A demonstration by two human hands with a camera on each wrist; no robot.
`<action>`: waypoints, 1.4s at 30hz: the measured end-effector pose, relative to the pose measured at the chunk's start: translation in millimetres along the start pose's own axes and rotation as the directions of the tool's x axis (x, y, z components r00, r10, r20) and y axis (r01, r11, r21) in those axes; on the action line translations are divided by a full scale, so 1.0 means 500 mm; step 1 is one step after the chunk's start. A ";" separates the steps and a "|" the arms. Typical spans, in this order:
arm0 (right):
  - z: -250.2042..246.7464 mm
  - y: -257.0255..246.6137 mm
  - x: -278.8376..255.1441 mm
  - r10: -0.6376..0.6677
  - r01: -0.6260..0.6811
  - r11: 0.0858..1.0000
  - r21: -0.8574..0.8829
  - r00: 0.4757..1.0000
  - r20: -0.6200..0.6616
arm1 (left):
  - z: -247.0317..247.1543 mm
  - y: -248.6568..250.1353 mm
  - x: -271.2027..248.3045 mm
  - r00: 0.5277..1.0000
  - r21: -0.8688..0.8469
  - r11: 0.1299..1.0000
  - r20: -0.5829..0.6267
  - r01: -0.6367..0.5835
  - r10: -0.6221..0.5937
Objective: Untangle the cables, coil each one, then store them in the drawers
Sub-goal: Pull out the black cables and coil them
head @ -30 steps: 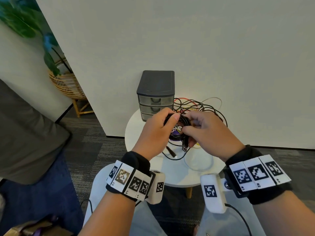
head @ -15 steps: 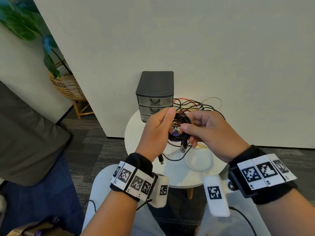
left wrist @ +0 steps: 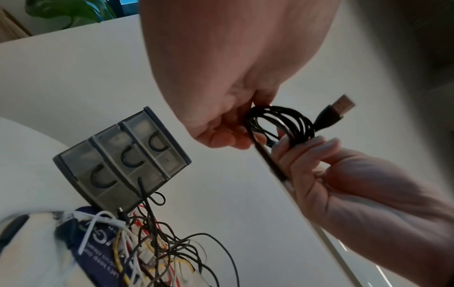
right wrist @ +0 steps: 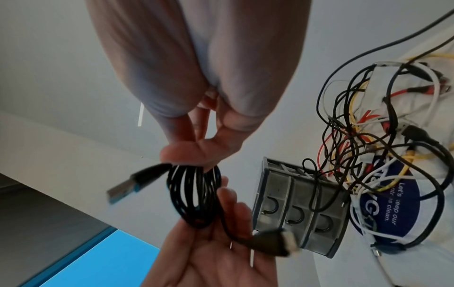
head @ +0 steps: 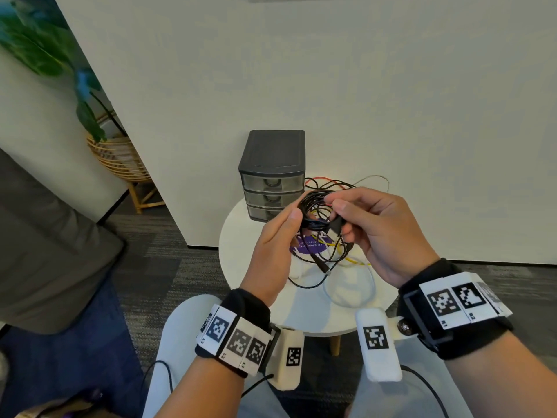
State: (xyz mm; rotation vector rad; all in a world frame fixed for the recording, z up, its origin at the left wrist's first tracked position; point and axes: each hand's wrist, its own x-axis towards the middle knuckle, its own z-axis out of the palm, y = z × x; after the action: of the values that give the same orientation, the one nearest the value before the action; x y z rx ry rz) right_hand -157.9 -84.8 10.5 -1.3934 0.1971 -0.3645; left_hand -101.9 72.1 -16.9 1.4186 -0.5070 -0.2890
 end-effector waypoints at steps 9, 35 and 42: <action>0.016 0.003 0.006 -0.126 0.107 0.984 -0.145 0.984 -0.129 | 0.007 0.009 -0.004 0.993 0.135 0.990 0.113 -0.037 0.021; -0.027 0.028 -0.021 -0.185 0.207 0.946 -0.248 0.977 0.106 | 0.038 0.004 0.010 0.992 0.035 0.998 -0.109 -0.061 0.065; -0.025 0.021 -0.022 -0.122 0.183 0.912 -0.367 0.975 0.184 | 0.035 -0.003 0.019 0.979 0.120 0.987 -0.161 -0.106 0.124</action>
State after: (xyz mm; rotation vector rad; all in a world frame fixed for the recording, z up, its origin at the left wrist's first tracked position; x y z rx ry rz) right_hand -170.9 -91.1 -2.9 -1.8245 0.0267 -0.3555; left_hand -102.5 52.2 -15.4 1.5004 -0.4702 -0.0477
